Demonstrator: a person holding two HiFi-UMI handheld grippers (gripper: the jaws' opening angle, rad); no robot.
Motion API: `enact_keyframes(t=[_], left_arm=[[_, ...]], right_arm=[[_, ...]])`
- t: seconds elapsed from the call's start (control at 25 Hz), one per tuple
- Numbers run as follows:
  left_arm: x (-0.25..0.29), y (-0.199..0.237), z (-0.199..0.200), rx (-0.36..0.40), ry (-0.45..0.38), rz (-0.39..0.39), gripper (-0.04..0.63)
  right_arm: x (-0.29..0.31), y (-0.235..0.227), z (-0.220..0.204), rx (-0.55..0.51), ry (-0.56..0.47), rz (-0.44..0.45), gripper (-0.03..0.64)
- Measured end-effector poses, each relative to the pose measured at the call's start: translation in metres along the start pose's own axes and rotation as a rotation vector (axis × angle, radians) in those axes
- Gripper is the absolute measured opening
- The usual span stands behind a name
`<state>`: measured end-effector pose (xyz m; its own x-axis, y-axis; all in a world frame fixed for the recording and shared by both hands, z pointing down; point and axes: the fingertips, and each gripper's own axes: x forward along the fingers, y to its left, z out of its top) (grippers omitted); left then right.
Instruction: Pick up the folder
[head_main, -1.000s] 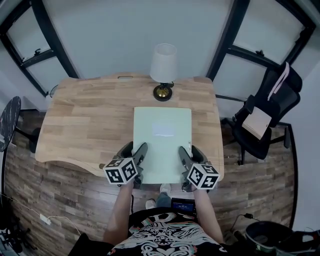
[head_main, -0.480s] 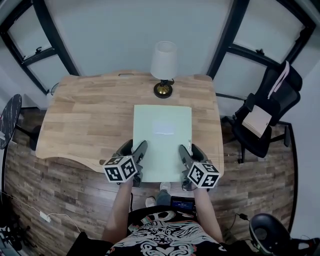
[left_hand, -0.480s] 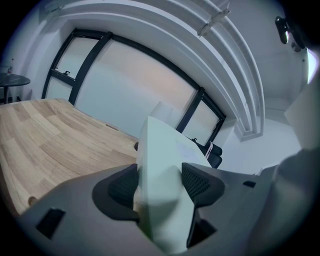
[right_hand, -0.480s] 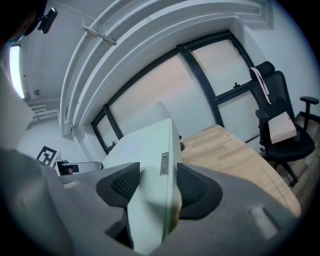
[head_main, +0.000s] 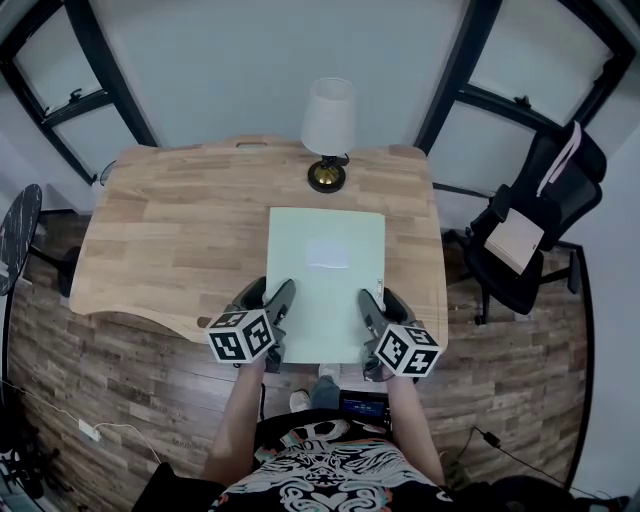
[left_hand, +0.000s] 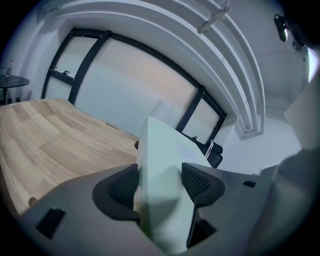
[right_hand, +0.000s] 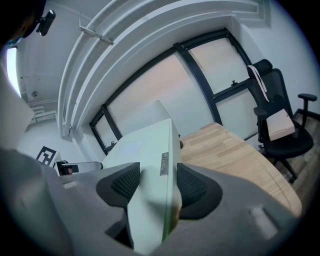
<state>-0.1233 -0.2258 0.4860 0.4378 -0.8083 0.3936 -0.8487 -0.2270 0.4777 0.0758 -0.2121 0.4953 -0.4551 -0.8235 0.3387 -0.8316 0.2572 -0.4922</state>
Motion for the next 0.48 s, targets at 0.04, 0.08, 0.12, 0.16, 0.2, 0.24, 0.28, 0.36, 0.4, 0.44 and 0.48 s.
enact_keyframes(t=[0.04, 0.08, 0.12, 0.16, 0.2, 0.24, 0.28, 0.36, 0.4, 0.44, 0.48], left_arm=[[0.0006, 0.0002, -0.0001, -0.001, 0.001, 0.0, 0.268], [0.0011, 0.0007, 0.0, -0.002, 0.002, 0.0, 0.268], [0.0014, 0.0013, 0.0002, -0.003, 0.003, 0.0, 0.268], [0.0018, 0.0021, 0.0003, -0.003, 0.003, 0.001, 0.268], [0.0022, 0.0032, 0.0003, -0.004, 0.004, 0.003, 0.268], [0.0028, 0.0042, 0.0, -0.005, 0.005, 0.005, 0.268], [0.0035, 0.0049, -0.0003, -0.007, 0.006, 0.005, 0.268], [0.0057, 0.0058, -0.0008, -0.01, 0.009, 0.005, 0.268], [0.007, 0.006, -0.001, -0.012, 0.011, 0.004, 0.268], [0.0084, 0.006, -0.0011, -0.013, 0.012, 0.003, 0.268], [0.0098, 0.0059, -0.0012, -0.014, 0.013, 0.002, 0.268]], right_arm=[[0.0006, -0.0005, -0.0003, 0.001, 0.001, -0.001, 0.229], [0.0013, -0.0006, -0.0004, 0.002, 0.002, -0.001, 0.227], [0.002, -0.0004, -0.0003, 0.002, 0.003, -0.001, 0.227], [0.0028, -0.0003, -0.0002, 0.002, 0.003, 0.0, 0.227], [0.0036, -0.0002, -0.0002, 0.002, 0.005, 0.002, 0.227], [0.0043, -0.0002, -0.0003, 0.002, 0.007, 0.003, 0.227], [0.005, -0.0004, -0.0004, 0.001, 0.008, 0.003, 0.228], [0.0064, -0.0012, -0.0004, 0.001, 0.011, 0.0, 0.227], [0.0071, -0.0021, -0.0003, 0.001, 0.012, -0.002, 0.227], [0.0078, -0.0031, 0.0, 0.001, 0.013, -0.004, 0.227], [0.0084, -0.0043, 0.0002, 0.001, 0.014, -0.006, 0.227]])
